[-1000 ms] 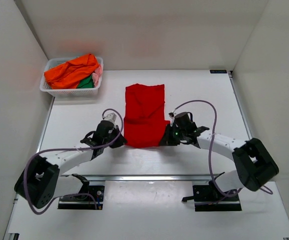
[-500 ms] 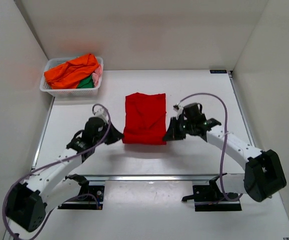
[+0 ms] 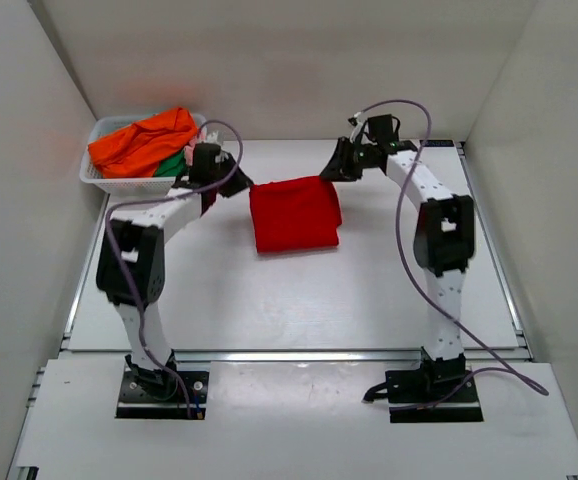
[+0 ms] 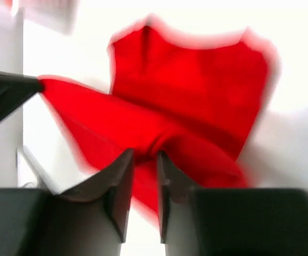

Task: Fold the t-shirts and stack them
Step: Fold the long partially folded tshirt into a neat square

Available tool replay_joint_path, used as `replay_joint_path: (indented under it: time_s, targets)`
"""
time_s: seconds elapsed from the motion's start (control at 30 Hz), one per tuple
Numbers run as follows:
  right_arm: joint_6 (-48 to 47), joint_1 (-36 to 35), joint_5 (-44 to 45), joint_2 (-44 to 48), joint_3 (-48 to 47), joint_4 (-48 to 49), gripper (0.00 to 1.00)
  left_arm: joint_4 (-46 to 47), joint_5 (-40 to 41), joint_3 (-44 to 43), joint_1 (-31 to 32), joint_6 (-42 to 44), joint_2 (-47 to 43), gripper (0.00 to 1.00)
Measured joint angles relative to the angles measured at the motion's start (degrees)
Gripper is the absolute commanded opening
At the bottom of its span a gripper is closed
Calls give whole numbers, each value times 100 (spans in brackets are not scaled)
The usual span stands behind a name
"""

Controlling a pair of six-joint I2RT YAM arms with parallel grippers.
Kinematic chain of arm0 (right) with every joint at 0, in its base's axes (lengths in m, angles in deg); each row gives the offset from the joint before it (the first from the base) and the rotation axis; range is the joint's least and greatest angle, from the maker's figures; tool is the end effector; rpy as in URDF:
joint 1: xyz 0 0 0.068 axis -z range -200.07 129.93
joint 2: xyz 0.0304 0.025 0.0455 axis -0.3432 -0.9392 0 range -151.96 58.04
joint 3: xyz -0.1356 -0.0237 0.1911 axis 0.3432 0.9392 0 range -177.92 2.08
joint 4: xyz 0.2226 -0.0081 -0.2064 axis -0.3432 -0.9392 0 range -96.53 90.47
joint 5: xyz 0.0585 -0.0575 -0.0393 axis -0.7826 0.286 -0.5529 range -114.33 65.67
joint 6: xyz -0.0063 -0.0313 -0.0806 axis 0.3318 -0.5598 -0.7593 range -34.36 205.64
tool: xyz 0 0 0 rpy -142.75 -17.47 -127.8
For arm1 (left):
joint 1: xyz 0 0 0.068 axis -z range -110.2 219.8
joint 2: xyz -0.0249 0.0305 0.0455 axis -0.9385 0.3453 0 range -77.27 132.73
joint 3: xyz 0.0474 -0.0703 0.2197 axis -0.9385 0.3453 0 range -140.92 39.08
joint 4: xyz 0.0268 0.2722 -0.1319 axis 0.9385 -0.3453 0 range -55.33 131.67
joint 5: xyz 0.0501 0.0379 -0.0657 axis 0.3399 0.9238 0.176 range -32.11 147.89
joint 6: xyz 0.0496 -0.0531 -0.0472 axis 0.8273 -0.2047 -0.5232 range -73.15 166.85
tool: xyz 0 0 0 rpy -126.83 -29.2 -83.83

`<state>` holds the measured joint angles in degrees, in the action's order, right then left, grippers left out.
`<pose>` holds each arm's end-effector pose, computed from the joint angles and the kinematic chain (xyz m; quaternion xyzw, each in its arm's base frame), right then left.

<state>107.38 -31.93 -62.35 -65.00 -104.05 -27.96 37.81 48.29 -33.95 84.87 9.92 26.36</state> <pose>0.5107 0.1554 0.1799 -0.0480 0.8820 0.3923 0.2568 0.4565 -0.1361 0.1520 -0.1288 0.8731 -0.2700 0.3848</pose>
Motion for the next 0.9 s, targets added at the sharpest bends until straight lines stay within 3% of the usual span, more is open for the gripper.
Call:
replay_joint_path:
  time_s: [0.13, 0.23, 0.3, 0.43, 0.6, 0.9]
  targets:
    - [-59, 278, 83, -1943, -2496, -457, 40, 234, 17, -1311, -365, -85, 1370, 31]
    - [-118, 407, 271, -2498, -3145, -787, 46, 339, 17, -1327, -638, -227, 1585, 33]
    - [-201, 461, 380, -2446, -3003, -911, 55, 553, 42, -1001, -789, -306, 1445, 33]
    - [-538, 341, 793, -1698, -1777, -826, 77, 813, -22, 92, -861, -389, 721, 33]
    - [-887, -118, 1233, -1019, -933, -800, 78, 1064, -144, 1309, -649, -457, -216, 33]
    - [-975, -225, 1259, -673, -83, -621, 85, 1252, -310, 1893, -181, -514, -407, 27]
